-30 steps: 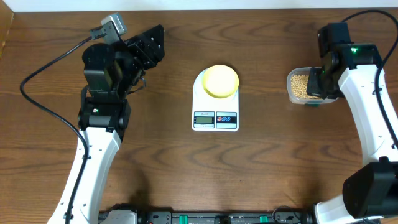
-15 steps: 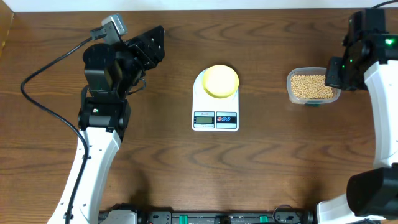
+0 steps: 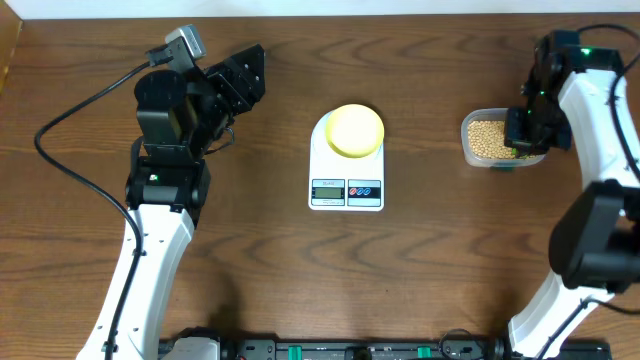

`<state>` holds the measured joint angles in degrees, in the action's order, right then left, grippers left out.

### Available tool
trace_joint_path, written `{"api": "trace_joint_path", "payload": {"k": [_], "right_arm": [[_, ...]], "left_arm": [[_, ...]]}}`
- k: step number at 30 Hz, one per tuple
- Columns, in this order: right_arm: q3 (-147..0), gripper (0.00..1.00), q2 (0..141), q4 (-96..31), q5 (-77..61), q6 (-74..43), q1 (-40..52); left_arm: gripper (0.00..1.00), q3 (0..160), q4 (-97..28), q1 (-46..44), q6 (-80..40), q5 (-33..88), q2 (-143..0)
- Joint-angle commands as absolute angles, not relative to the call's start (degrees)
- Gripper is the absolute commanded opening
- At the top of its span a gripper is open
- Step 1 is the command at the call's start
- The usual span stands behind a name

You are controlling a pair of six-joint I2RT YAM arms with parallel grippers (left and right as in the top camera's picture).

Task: Scoop item into bowl and weigh 50g on scale

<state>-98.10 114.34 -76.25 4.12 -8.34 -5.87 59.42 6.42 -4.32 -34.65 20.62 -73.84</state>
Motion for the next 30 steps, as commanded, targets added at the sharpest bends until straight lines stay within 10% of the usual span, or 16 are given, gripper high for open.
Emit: {"api": "trace_joint_path", "payload": {"k": [1, 12, 24, 30], "right_arm": [[-98.7, 0.01, 117.8, -75.9, 3.9, -6.5, -6.0], [-99.2, 0.03, 119.6, -76.0, 3.9, -6.6, -5.9], [-106.7, 0.57, 119.6, -81.9, 3.9, -6.6, -5.9], [-112.0, 0.64, 119.6, -84.1, 3.9, -6.6, -5.9]], "left_arm": [[0.68, 59.6, 6.5, -4.2, -34.1, 20.2, -74.1], [0.68, 59.6, 6.5, -4.2, -34.1, 20.2, -74.2], [0.68, 59.6, 6.4, -4.2, -34.1, 20.3, -76.0], [0.68, 59.6, 5.3, -4.2, -30.3, 20.5, -76.0]]}}
